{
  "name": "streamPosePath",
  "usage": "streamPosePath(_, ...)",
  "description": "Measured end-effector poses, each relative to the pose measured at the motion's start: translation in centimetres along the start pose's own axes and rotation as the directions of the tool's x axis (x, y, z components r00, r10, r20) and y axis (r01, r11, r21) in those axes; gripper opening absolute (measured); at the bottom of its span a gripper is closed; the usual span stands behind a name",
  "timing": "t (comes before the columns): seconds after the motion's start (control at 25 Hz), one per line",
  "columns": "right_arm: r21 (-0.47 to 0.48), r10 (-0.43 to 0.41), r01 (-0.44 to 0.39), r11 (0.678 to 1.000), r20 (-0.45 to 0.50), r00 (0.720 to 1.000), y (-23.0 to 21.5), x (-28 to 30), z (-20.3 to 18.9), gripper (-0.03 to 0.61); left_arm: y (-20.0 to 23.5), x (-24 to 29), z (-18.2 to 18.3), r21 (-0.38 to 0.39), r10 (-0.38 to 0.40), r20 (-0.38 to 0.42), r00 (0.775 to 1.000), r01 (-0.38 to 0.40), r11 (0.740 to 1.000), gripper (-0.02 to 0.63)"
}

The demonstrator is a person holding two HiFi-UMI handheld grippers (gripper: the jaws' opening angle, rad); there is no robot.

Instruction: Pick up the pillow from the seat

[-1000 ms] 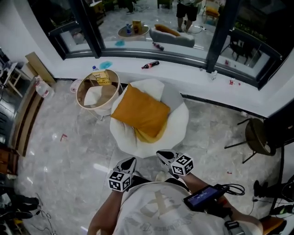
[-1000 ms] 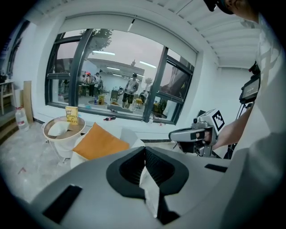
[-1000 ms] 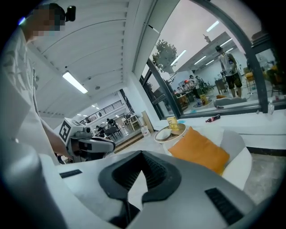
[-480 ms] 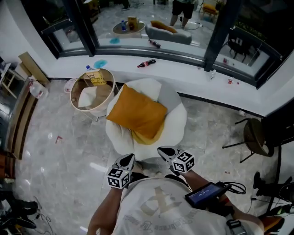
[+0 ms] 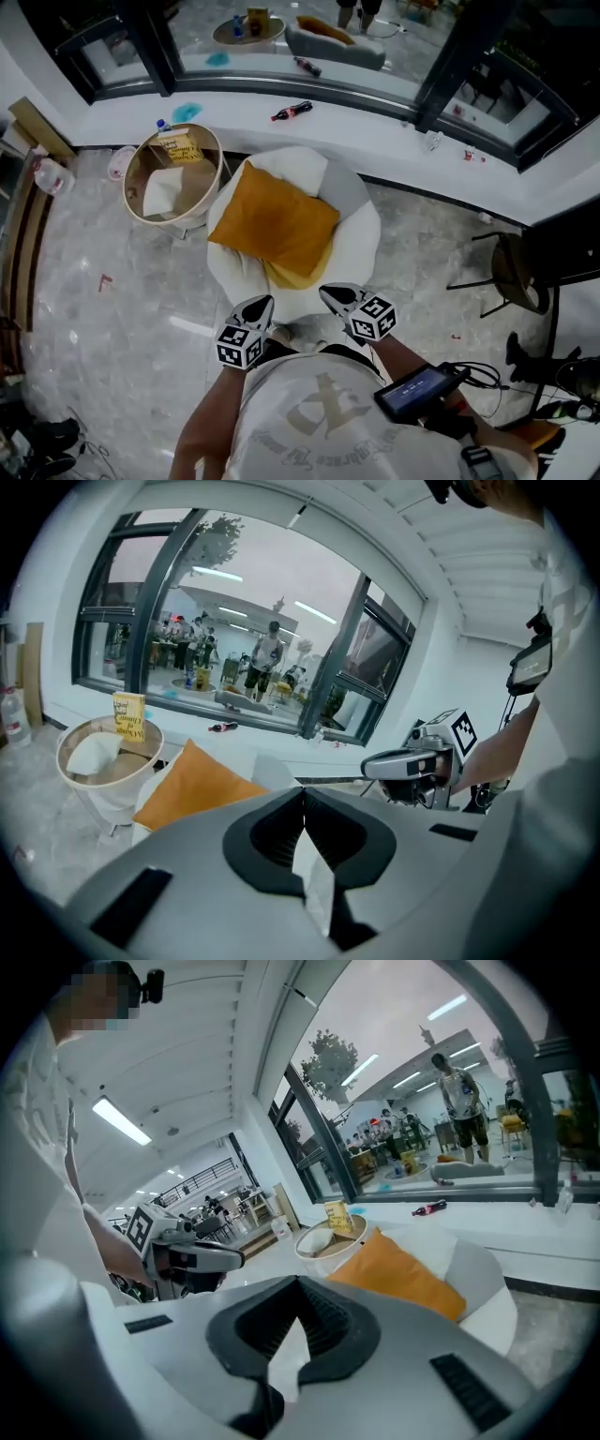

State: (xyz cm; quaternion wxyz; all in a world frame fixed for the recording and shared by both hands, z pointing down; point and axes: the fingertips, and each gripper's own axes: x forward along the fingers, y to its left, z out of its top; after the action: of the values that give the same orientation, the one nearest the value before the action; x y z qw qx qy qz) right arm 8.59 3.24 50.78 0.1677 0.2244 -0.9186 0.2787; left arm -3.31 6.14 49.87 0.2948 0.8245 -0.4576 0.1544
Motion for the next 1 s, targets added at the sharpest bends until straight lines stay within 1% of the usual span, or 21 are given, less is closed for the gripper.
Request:
streamPosePath(0.12,-0.003,-0.022,0.022,1.000,-0.004,1.000,-0.8,2.2,1.6,0.014,2.7,0.5,1.5,0.005,-0.014,-0.001,1.000,0.014,1.000,0.011)
streamPosePath(0.24,-0.023,-0.043,0.042,0.999,-0.019,0.999,-1.3,4.5,3.1,0.014,5.9,0.7,3.0,-0.004,-0.012,0.017,1.000,0.012,1.000,0.011)
streamPosePath(0.44,-0.079,-0.069,0.064,0.995,-0.063,0.996,-1.8,7.9,4.8,0.014,10.3,0.2,3.3,-0.045,0.001,0.037,0.999,0.000,0.999,0.011)
streamPosePath(0.6,-0.135,-0.102,0.089,0.987,-0.094,0.990,-2.3,9.2,6.0,0.014,11.8,-0.1,2.6,-0.073,-0.013,0.033,0.999,0.016,0.997,0.011)
streamPosePath(0.72,-0.155,-0.123,0.106,0.982,-0.101,0.987,-3.2,9.5,6.9,0.014,12.5,0.1,2.1,-0.086,-0.019,0.026,0.999,0.021,0.996,0.011)
streamPosePath(0.92,-0.203,-0.135,0.106,0.974,-0.137,0.981,-5.4,9.6,7.2,0.014,12.6,0.9,2.3,-0.086,-0.018,0.043,0.999,0.022,0.996,0.011)
streamPosePath(1.0,-0.210,-0.130,0.097,0.973,-0.149,0.980,-6.1,10.0,7.1,0.014,12.8,1.1,2.3,-0.090,-0.006,0.048,0.999,0.010,0.996,0.011)
